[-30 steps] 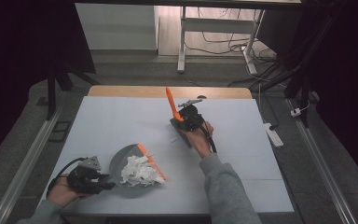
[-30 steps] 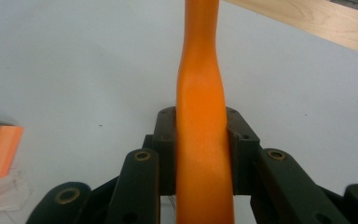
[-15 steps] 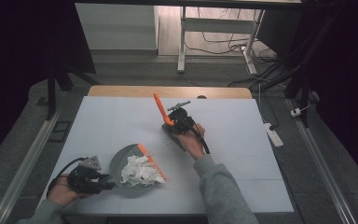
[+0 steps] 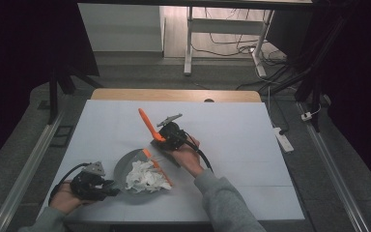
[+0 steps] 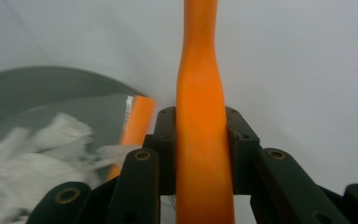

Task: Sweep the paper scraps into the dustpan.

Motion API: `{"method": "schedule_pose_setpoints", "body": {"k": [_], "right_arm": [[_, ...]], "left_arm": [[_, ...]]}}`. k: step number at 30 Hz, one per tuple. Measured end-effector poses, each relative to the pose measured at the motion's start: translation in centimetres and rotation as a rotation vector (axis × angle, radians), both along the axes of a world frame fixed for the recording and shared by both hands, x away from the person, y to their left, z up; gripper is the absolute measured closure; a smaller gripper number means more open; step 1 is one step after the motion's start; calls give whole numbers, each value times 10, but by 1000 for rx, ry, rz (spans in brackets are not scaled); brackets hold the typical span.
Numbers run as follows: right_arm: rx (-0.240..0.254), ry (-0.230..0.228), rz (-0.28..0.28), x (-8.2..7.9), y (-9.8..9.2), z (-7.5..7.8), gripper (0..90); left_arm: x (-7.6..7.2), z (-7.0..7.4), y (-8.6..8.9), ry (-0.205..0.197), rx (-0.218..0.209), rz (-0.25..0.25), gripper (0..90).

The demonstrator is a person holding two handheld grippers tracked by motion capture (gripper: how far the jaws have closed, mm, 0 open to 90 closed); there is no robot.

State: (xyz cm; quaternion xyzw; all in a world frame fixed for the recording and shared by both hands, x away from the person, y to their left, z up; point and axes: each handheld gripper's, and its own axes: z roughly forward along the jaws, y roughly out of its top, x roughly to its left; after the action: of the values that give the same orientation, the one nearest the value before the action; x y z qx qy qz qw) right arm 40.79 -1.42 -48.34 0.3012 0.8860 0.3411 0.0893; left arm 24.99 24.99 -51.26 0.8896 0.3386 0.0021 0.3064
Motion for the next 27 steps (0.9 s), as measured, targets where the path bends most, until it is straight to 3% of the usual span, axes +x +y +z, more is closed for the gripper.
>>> {"method": "schedule_pose_setpoints", "body": {"k": [11, 14, 19, 27], "right_arm": [[76, 56, 100, -28, 20, 2, 704], [98, 39, 126, -37, 21, 11, 704], [99, -22, 92, -36, 10, 24, 705], [119, -39, -16, -25, -17, 26, 704]], "left_arm": [[0, 0, 0, -1, -1, 1, 619], [0, 0, 0, -3, 0, 0, 619], [0, 0, 0, -4, 0, 2, 619], [-1, -1, 0, -1, -1, 7, 619]]}}
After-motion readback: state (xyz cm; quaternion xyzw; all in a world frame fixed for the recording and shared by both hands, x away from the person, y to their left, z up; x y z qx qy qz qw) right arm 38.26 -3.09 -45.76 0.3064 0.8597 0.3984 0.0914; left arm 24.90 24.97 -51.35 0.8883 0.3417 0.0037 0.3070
